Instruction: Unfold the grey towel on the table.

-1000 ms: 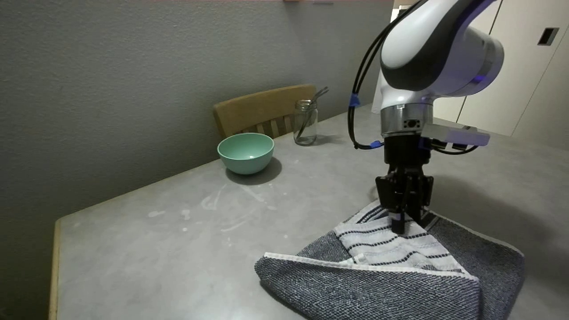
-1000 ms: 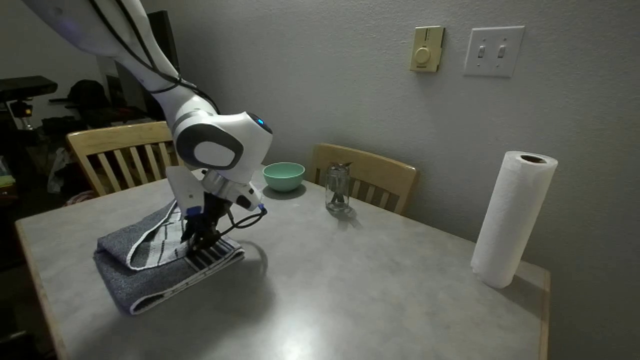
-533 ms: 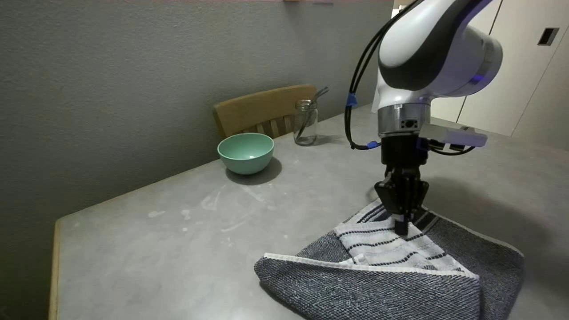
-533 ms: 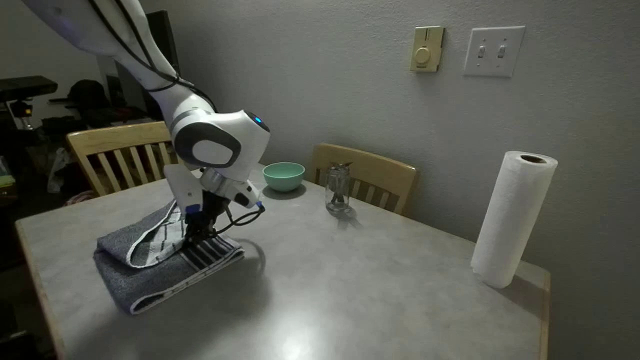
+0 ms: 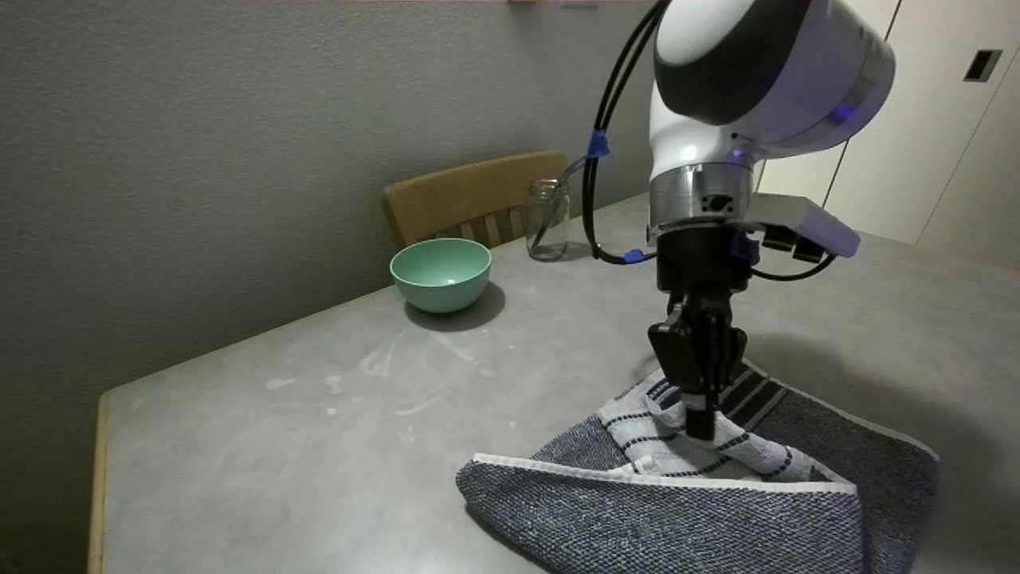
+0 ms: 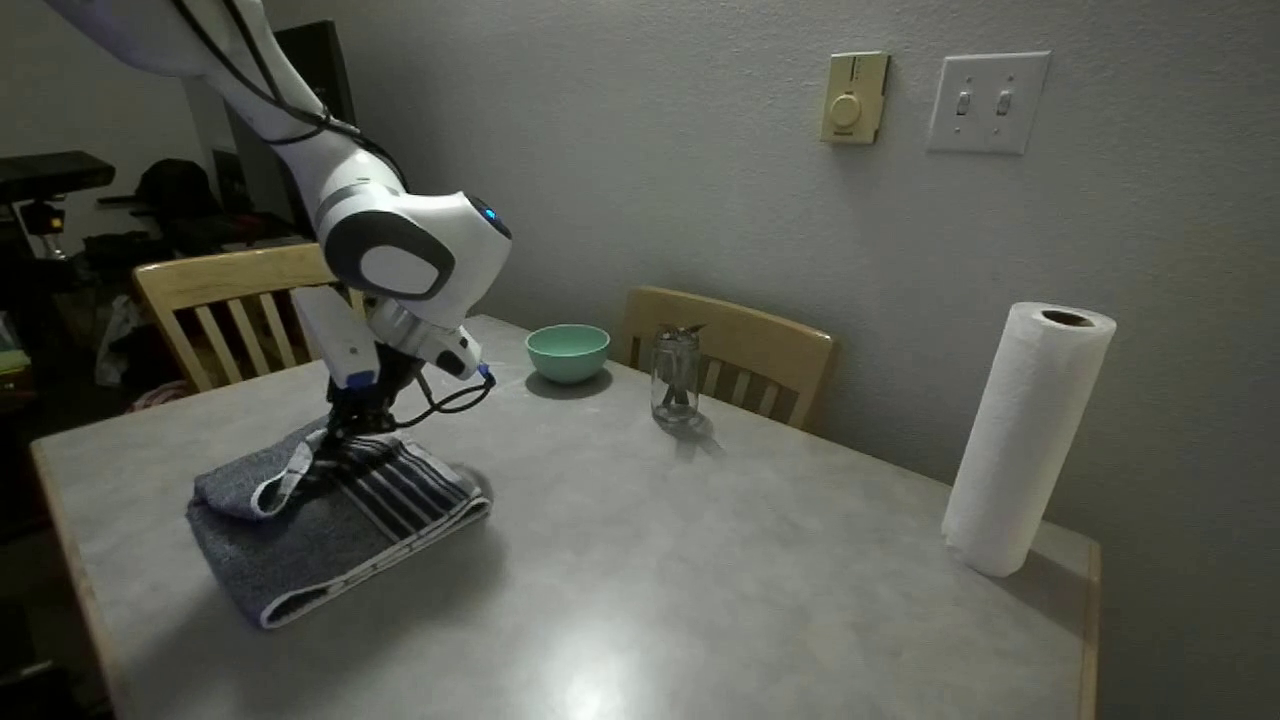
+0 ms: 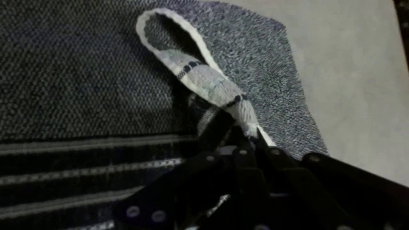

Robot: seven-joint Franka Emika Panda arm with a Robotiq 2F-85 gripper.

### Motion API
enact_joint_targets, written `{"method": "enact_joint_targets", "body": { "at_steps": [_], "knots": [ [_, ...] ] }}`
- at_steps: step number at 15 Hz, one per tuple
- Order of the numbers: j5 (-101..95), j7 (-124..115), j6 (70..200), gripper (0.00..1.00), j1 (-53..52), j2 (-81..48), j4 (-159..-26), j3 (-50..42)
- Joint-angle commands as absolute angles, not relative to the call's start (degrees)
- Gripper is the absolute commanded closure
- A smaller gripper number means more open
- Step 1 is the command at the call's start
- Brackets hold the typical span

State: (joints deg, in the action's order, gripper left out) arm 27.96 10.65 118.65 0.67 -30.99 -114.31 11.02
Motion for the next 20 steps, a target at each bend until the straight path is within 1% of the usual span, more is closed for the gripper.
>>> {"method": "enact_joint_targets", "body": {
  "at_steps": [1, 7, 17, 20],
  "knots": [
    [29.7, 14.0, 112.3, 0.99, 1.4, -29.0, -113.8, 12.4],
    [31.7, 18.7, 104.3, 0.99, 1.0, -29.5, -111.3, 13.0],
    [48.7, 25.9, 112.4, 0.99, -5.2, -35.7, -110.0, 16.1],
    [50.8, 26.9, 115.0, 0.99, -7.4, -38.1, -108.8, 16.2]
  ]
}}
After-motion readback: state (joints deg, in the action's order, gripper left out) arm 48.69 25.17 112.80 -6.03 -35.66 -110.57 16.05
